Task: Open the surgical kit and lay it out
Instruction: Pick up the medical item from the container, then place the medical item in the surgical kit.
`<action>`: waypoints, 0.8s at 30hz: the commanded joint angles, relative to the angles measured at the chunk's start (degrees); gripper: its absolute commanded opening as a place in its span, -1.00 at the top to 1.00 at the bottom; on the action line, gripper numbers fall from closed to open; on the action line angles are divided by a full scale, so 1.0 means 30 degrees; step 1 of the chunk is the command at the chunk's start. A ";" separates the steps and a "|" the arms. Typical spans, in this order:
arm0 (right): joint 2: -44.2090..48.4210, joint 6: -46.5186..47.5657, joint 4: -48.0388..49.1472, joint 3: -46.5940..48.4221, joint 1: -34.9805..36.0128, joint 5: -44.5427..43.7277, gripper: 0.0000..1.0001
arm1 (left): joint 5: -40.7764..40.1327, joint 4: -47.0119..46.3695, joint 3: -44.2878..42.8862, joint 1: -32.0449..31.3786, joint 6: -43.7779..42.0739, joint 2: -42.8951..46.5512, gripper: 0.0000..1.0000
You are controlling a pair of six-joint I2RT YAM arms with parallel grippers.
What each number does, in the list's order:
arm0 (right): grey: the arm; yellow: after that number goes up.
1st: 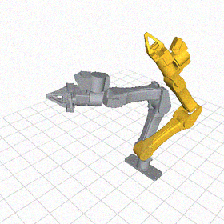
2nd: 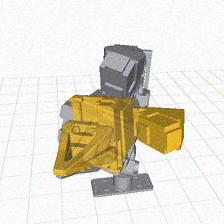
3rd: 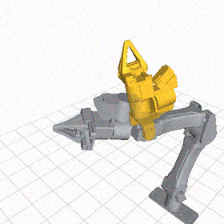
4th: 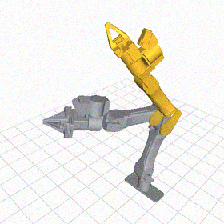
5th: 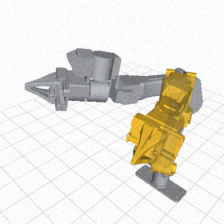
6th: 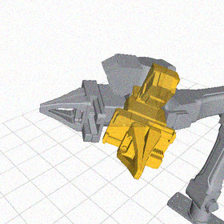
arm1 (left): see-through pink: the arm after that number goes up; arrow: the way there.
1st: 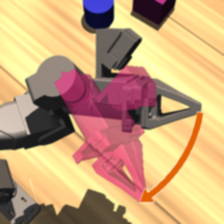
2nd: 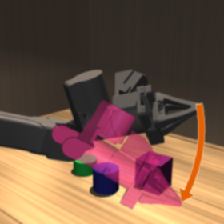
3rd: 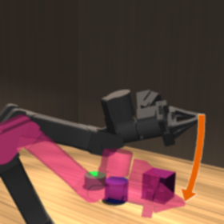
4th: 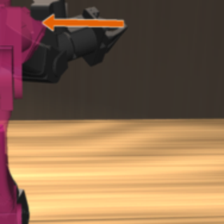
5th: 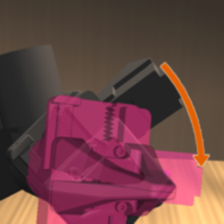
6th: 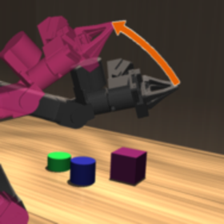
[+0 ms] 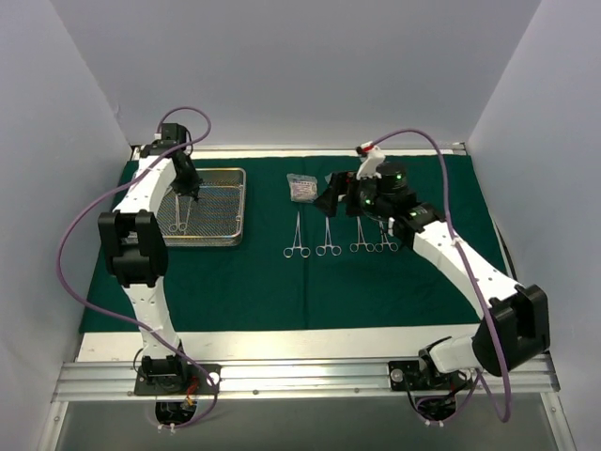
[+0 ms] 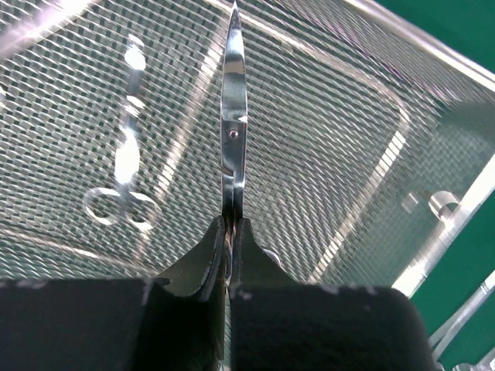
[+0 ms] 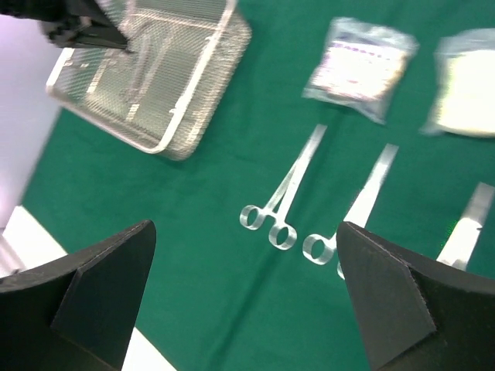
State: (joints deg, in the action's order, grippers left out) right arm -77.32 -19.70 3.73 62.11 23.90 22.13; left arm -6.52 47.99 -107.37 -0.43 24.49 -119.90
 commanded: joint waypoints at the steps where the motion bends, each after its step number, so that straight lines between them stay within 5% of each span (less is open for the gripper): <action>1: -0.1294 -0.1951 0.3323 0.0302 0.0967 0.1379 -0.94 | 0.0475 -0.0087 0.0574 -0.1260 0.0830 0.2229 0.95; 14: -0.6712 -0.4621 0.8976 0.2647 0.4307 0.2643 -0.87 | 0.1208 -0.0732 0.2976 -0.3987 0.2353 0.6270 0.95; 24: -1.0084 -0.6350 1.1763 0.4668 0.5363 0.3199 -0.64 | 0.1003 -0.1025 0.4412 -0.5804 0.3496 0.8206 0.95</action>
State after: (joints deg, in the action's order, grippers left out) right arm -106.15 -36.53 32.42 72.75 39.13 30.02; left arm -3.64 47.22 -94.89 -16.95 32.97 -98.87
